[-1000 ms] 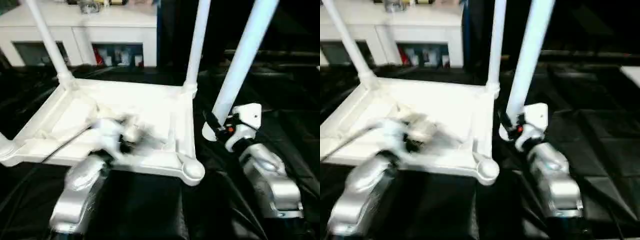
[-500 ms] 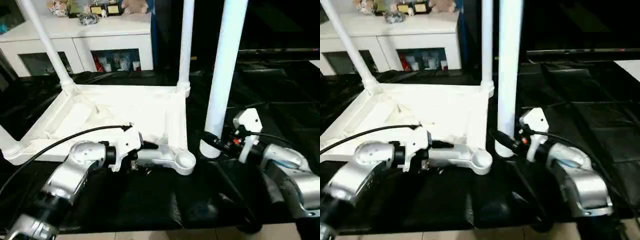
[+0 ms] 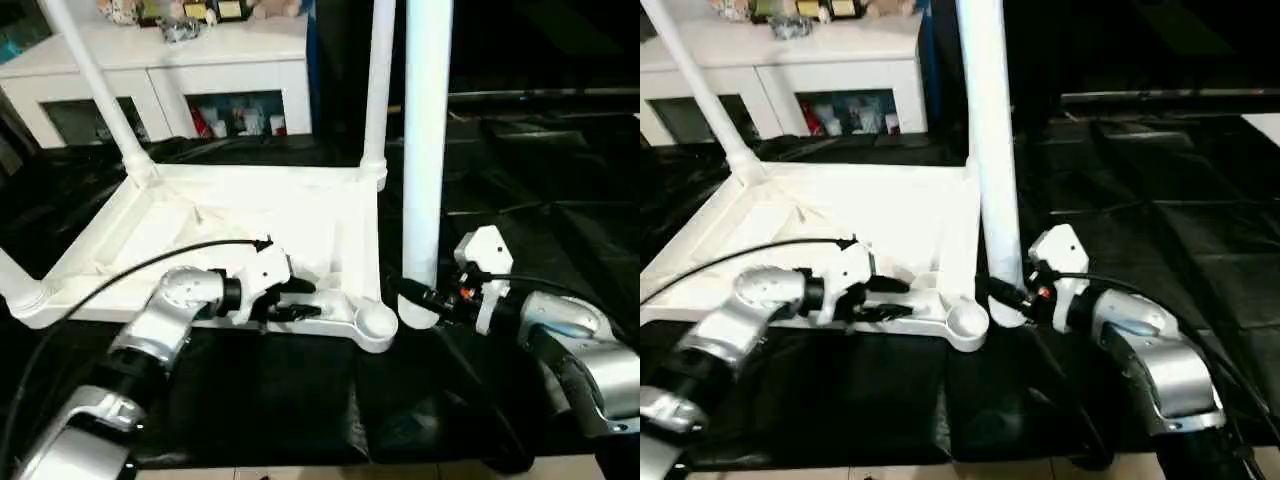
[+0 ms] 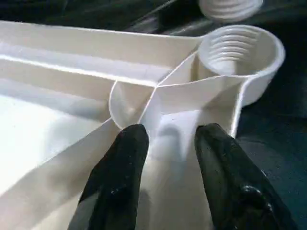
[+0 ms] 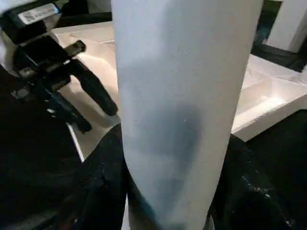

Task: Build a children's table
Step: Insert table leg to table base

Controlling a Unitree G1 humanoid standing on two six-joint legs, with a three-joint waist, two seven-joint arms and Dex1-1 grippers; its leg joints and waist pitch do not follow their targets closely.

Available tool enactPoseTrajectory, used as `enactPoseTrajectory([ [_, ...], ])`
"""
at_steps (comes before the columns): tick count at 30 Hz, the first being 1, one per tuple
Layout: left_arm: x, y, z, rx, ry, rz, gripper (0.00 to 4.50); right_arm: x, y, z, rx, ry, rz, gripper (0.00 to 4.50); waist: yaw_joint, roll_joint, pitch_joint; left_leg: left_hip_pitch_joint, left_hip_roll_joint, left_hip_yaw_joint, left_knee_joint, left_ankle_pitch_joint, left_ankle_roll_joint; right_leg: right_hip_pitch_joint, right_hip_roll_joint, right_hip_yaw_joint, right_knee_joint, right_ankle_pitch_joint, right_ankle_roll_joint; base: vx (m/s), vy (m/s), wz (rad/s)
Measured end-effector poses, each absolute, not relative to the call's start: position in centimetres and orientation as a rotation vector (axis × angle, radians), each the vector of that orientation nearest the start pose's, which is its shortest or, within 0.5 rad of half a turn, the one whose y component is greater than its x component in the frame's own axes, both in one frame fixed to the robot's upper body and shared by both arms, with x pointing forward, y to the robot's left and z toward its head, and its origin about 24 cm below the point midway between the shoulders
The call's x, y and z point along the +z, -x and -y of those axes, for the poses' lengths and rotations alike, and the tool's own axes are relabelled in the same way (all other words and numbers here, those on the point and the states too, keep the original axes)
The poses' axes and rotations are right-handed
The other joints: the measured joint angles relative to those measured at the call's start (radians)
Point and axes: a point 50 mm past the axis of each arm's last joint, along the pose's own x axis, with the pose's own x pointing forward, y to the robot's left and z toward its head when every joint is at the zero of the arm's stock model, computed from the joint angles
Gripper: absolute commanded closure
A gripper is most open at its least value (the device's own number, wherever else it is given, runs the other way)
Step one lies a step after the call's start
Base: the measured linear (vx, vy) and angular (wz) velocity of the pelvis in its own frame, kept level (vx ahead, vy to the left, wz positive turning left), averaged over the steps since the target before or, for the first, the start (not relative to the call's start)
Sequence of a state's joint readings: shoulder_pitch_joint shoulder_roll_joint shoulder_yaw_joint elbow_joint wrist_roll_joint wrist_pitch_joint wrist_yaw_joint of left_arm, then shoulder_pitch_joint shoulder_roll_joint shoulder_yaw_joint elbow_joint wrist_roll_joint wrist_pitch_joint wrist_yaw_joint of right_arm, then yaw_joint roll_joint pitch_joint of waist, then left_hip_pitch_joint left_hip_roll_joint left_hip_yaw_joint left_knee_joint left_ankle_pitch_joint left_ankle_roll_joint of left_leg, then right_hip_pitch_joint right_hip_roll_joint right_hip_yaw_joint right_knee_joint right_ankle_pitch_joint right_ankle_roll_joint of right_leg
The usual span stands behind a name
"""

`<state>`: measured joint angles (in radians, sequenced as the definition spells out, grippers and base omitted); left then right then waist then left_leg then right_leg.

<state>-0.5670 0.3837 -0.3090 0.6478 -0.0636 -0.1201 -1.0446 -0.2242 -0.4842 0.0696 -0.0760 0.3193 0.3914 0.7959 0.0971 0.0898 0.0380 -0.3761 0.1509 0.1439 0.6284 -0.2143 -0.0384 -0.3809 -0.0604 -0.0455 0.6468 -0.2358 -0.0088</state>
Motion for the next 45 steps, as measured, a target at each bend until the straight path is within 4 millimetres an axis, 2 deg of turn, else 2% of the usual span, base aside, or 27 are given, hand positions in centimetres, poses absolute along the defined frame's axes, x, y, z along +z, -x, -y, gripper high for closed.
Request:
enactPoseTrajectory([
  [6, 5.7, -33.4, -12.5, -1.039, -0.280, -0.114, 3.00, 9.2, -27.3, 17.1, 0.903, 0.146, -0.201, 2.59, 0.013, -0.003, 0.000, -0.001, 0.004, 0.004, 0.001, 0.001, -0.001, 0.000, 0.000, -0.002, 0.000, 0.002, 0.000, 0.000, 0.000, 0.00],
  [13, 5.6, -34.2, -13.1, -0.822, -0.203, -0.027, 3.00, 9.3, -27.4, 17.0, 0.918, 0.154, -0.205, 2.59, 0.013, -0.018, 0.003, -0.001, 0.006, 0.006, 0.001, 0.001, -0.001, -0.001, 0.001, -0.001, 0.000, 0.002, 0.000, 0.000, 0.000, 0.00],
  [15, 5.6, -34.1, -13.2, -0.871, -0.216, -0.029, 3.00, 9.4, -27.5, 16.8, 0.932, 0.158, -0.202, 2.59, 0.014, -0.024, 0.004, -0.001, 0.006, 0.006, 0.001, 0.001, -0.001, -0.001, 0.001, -0.002, 0.000, 0.002, 0.000, 0.000, 0.000, 0.00],
  [16, 5.6, -33.8, -13.2, -0.946, -0.233, -0.039, 3.00, 9.5, -27.5, 16.7, 0.945, 0.158, -0.201, 2.59, 0.015, -0.029, 0.004, -0.001, 0.006, 0.006, 0.000, 0.001, -0.001, -0.002, 0.001, -0.001, 0.000, 0.002, 0.000, 0.000, 0.000, 0.00],
  [19, 5.7, -33.0, -13.4, -1.147, -0.230, -0.093, 3.00, 9.7, -27.7, 16.6, 0.959, 0.162, -0.195, 2.59, 0.020, -0.033, 0.006, -0.002, 0.007, 0.008, 0.000, 0.001, -0.001, -0.003, 0.000, -0.001, 0.000, 0.002, 0.000, 0.000, 0.000, 0.00],
  [22, 5.9, -32.4, -13.6, -1.290, -0.213, -0.160, 3.00, 9.7, -27.8, 16.6, 0.960, 0.162, -0.196, 2.59, 0.026, -0.034, 0.007, -0.003, 0.007, 0.011, 0.000, 0.001, -0.001, -0.004, -0.001, -0.001, 0.000, 0.002, 0.000, 0.000, 0.000, 0.00],
  [28, 5.1, -31.5, -14.1, -1.446, -0.360, -0.282, 2.46, 9.7, -27.7, 16.7, 0.960, 0.164, -0.200, 2.59, 0.039, -0.033, 0.007, -0.003, 0.012, 0.016, 0.000, 0.001, -0.002, -0.004, 0.000, -0.001, 0.000, 0.002, 0.000, 0.000, 0.000, 0.00],
  [31, 4.9, -31.3, -13.9, -1.469, -0.414, -0.294, 2.25, 9.7, -27.7, 16.7, 0.959, 0.165, -0.201, 2.59, 0.044, -0.032, 0.006, -0.002, 0.012, 0.017, 0.000, -0.001, -0.005, -0.004, -0.001, -0.001, 0.000, 0.002, 0.000, 0.000, 0.000, 0.00],
  [35, 4.4, -31.5, -14.1, -1.475, -0.495, -0.332, 2.25, 9.6, -27.7, 16.7, 0.958, 0.168, -0.202, 2.59, 0.045, -0.029, 0.006, -0.002, 0.013, 0.018, 0.000, -0.001, -0.006, -0.004, 0.000, -0.001, 0.000, 0.002, 0.000, 0.000, 0.000, 0.00],
  [38, 4.9, -32.0, -14.1, -1.470, -0.510, -0.328, 2.25, 9.6, -27.7, 16.7, 0.958, 0.168, -0.202, 2.59, 0.045, -0.026, 0.006, -0.002, 0.013, 0.018, 0.000, -0.001, -0.006, -0.004, 0.000, -0.001, 0.000, 0.002, 0.000, 0.000, 0.000, 0.00],
  [39, 5.1, -32.1, -14.1, -1.470, -0.521, -0.323, 2.52, 9.6, -27.6, 16.6, 0.959, 0.168, -0.202, 2.59, 0.045, -0.024, 0.005, -0.002, 0.014, 0.019, 0.000, -0.001, -0.006, -0.004, 0.000, -0.001, 0.000, 0.002, 0.000, 0.000, 0.000, 0.00],
  [42, 5.3, -32.2, -14.3, -1.468, -0.529, -0.323, 2.65, 9.5, -27.2, 16.6, 0.965, 0.164, -0.200, 2.59, 0.045, -0.016, 0.003, -0.002, 0.014, 0.019, 0.000, -0.001, -0.006, -0.004, 0.000, -0.001, 0.000, 0.002, 0.000, 0.000, 0.000, 0.00],
  [45, 5.1, -32.2, -14.3, -1.475, -0.525, -0.329, 3.05, 9.5, -27.0, 16.6, 0.968, 0.167, -0.199, 2.59, 0.045, -0.012, 0.003, -0.001, 0.014, 0.020, -0.001, -0.001, -0.006, -0.004, 0.000, -0.001, 0.000, 0.002, 0.000, 0.000, 0.000, 0.00],
])
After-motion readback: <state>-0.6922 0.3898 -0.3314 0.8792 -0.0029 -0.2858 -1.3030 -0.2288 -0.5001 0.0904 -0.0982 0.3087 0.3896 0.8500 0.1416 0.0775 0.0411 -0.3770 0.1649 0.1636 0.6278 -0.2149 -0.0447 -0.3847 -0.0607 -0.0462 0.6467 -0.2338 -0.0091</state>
